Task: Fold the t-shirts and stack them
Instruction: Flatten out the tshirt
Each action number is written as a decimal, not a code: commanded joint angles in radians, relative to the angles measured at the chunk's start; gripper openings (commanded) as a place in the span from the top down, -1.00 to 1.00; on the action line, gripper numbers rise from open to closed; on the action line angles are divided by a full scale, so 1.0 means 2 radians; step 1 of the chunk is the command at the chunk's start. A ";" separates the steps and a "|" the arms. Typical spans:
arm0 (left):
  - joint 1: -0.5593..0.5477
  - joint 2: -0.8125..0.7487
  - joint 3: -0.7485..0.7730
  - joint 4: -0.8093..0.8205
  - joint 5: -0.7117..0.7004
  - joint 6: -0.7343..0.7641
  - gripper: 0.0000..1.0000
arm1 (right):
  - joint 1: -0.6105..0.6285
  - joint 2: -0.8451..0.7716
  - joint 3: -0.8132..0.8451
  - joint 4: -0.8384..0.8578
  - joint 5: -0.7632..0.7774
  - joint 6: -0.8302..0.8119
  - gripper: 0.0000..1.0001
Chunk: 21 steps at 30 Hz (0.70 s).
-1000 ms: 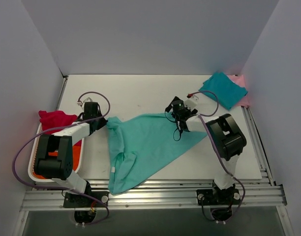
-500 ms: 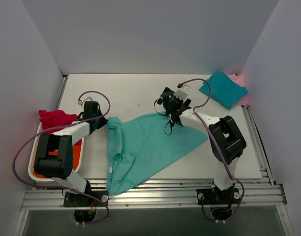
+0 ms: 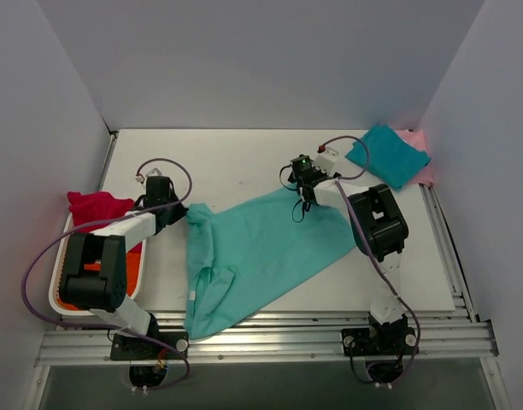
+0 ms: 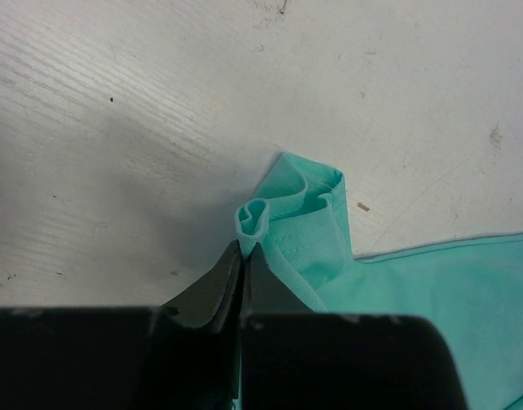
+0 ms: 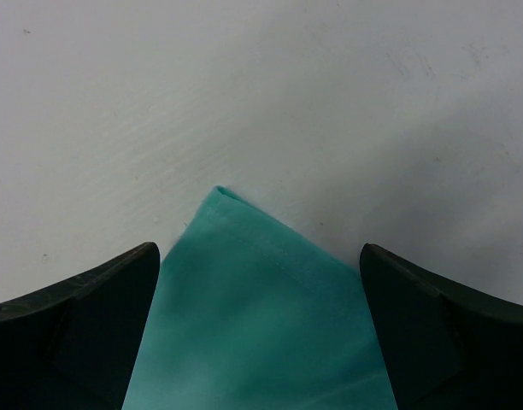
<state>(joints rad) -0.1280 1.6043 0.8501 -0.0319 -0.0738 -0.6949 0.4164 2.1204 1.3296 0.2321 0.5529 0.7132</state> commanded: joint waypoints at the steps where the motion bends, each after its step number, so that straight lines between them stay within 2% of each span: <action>1: 0.004 -0.008 0.008 0.025 0.004 0.005 0.95 | -0.002 0.013 0.030 -0.005 -0.006 -0.002 -0.99; 7: 0.003 -0.013 0.005 0.024 0.002 0.005 0.95 | -0.003 0.032 0.044 0.000 -0.017 -0.002 -0.99; 17: 0.004 -0.016 0.006 0.019 -0.003 0.008 0.95 | -0.003 0.083 0.123 -0.025 -0.031 -0.018 -0.99; 21: 0.006 -0.014 0.008 0.017 -0.004 0.009 0.95 | -0.003 0.095 0.121 -0.022 -0.043 -0.018 -0.81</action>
<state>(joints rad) -0.1280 1.6028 0.8501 -0.0319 -0.0742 -0.6918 0.4129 2.2765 1.5654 0.2356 0.5011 0.6716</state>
